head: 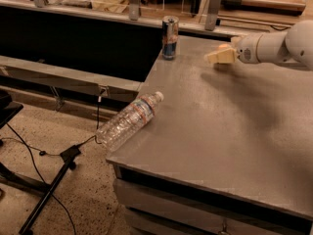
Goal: Move orange near water bottle
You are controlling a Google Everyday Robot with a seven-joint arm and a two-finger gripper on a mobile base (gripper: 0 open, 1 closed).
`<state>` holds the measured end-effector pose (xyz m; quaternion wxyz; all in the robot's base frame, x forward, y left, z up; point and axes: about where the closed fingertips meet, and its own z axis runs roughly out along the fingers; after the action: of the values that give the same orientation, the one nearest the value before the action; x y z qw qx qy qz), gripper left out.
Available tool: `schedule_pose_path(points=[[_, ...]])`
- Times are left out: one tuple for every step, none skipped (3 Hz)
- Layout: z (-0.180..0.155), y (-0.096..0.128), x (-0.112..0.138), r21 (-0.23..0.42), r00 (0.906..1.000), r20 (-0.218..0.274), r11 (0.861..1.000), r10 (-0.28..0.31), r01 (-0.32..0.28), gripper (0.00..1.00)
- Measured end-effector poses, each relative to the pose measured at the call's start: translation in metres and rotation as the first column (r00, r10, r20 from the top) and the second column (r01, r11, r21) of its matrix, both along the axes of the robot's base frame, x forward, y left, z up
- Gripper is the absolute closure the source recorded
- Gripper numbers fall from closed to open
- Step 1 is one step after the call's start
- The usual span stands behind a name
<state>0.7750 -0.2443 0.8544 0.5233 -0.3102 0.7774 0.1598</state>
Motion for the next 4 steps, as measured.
schedule_pose_path(points=[[-0.004,-0.003,0.001,0.026,0.9999,-0.013,1.000,-0.002,0.003,0.44],[-0.001,-0.003,-0.003,0.063,0.9999,-0.016,0.998,-0.003,0.004,0.67],[0.031,-0.007,-0.030,0.125,0.9995,0.011,0.992,0.030,-0.031,0.90],[0.061,-0.017,-0.074,0.145,0.9969,0.027,0.987,0.074,-0.077,1.00]])
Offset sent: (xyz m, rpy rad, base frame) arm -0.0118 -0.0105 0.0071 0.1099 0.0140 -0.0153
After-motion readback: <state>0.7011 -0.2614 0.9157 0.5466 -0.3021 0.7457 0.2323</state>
